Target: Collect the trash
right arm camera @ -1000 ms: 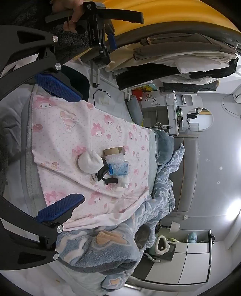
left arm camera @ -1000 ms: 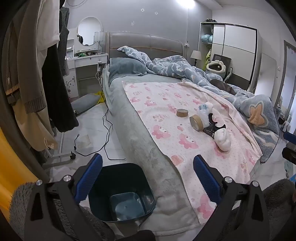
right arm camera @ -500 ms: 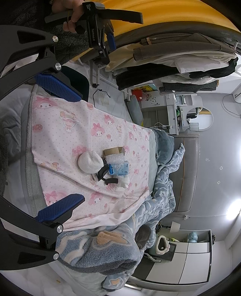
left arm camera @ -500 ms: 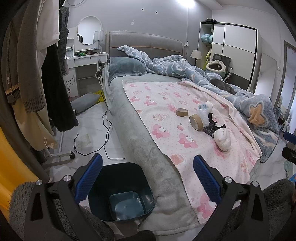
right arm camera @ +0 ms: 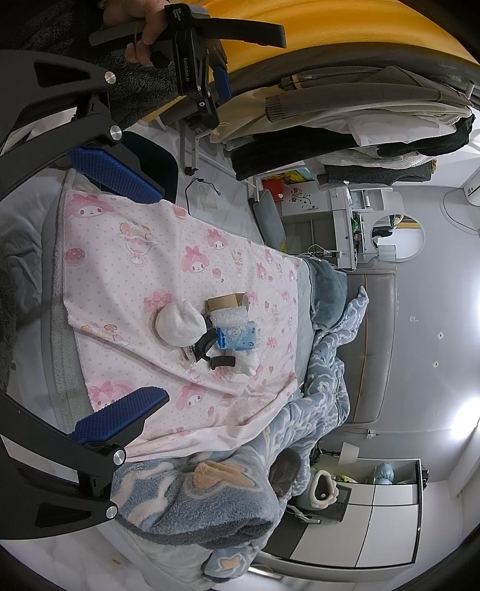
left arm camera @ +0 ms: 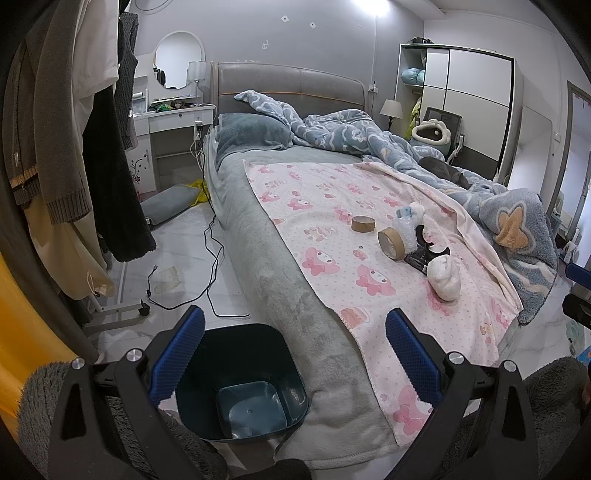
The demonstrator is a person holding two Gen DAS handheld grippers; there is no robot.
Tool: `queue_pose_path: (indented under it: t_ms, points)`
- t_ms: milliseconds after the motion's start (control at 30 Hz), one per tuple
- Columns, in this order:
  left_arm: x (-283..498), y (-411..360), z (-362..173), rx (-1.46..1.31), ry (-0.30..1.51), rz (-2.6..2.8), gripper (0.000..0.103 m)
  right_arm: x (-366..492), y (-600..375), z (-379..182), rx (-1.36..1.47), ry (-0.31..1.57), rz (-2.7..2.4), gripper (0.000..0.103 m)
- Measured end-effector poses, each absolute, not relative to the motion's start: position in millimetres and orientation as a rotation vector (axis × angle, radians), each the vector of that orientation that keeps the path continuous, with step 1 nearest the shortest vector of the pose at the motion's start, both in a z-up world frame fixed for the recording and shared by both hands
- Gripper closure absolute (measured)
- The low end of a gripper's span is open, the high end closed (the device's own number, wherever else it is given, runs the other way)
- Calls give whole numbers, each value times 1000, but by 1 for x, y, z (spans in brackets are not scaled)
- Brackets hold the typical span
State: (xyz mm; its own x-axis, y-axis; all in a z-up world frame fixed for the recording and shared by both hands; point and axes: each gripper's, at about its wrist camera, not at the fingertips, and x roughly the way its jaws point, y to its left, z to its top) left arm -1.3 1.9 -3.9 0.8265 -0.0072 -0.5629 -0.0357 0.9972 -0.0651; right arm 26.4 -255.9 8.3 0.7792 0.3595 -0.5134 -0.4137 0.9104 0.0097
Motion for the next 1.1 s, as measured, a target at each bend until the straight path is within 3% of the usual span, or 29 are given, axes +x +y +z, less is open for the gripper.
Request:
queue_pose_path:
  t_ms: [1100]
  points:
    - [1,-3,-4,-78,601,12,3,27,-254,8,-107,533,419,3]
